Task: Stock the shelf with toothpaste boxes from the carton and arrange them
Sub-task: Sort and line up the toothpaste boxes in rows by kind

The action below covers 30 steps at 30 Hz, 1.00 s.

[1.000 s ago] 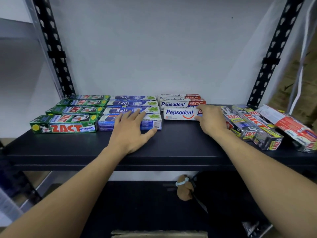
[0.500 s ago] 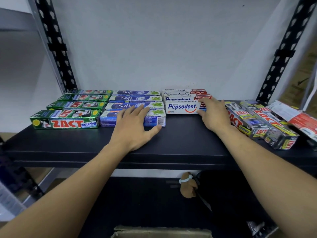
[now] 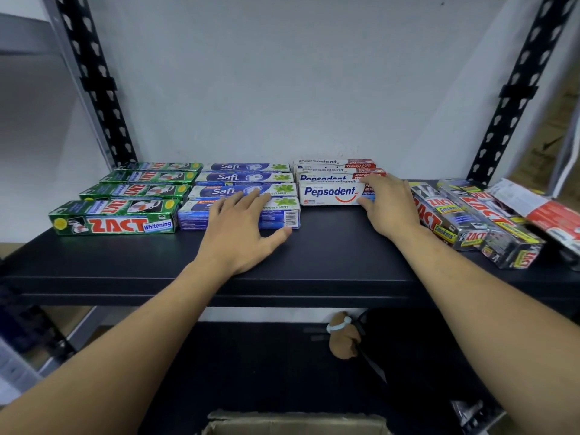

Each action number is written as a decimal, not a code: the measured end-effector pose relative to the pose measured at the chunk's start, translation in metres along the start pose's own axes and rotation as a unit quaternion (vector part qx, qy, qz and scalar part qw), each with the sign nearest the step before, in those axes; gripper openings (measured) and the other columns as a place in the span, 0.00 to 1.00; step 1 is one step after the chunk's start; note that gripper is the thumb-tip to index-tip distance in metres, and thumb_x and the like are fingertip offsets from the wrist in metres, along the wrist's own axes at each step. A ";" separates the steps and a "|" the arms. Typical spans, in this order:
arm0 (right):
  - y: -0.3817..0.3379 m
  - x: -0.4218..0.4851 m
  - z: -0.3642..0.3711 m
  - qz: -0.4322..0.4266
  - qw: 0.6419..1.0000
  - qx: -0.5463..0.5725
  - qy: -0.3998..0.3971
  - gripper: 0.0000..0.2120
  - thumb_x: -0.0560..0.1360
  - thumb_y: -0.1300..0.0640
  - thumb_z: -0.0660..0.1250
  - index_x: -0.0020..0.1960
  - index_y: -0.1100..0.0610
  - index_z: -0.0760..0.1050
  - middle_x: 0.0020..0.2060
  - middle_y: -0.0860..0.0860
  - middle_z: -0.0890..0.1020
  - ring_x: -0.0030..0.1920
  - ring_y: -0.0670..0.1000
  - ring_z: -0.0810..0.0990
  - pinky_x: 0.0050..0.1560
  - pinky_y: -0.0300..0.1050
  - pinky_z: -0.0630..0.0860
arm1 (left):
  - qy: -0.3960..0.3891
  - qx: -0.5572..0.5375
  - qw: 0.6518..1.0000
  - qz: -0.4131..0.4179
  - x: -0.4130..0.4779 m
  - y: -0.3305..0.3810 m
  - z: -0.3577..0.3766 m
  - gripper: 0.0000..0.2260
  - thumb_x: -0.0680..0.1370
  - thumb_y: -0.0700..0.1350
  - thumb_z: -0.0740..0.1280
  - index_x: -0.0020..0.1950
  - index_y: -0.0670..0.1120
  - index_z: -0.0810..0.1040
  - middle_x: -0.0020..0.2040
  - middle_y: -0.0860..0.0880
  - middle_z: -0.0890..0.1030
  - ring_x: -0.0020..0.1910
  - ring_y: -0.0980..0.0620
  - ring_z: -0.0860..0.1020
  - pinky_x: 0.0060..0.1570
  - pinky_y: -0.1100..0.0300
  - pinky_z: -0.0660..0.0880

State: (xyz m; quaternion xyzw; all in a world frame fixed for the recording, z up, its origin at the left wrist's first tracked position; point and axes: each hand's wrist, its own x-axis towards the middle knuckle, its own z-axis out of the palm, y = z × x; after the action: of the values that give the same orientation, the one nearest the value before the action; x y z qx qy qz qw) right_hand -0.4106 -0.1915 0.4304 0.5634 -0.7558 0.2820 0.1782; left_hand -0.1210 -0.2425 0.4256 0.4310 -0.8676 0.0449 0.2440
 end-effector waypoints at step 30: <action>-0.016 -0.056 -0.044 -0.010 0.999 -0.051 0.016 0.21 0.76 0.50 0.66 0.68 0.54 0.73 0.60 0.54 0.80 0.61 0.59 0.72 0.62 0.54 0.71 | 0.077 0.032 0.988 0.129 -0.005 0.015 -0.013 0.23 0.75 0.60 0.63 0.64 0.49 0.79 0.66 0.51 0.79 0.68 0.46 0.72 0.68 0.47 0.61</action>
State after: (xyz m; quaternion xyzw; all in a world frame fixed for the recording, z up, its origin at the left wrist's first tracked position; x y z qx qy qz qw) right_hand -0.3809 -0.1248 0.4355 0.5566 -0.7606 0.2502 0.2218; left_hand -0.1249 -0.2259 0.4369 0.3184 -0.8925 0.1366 0.2886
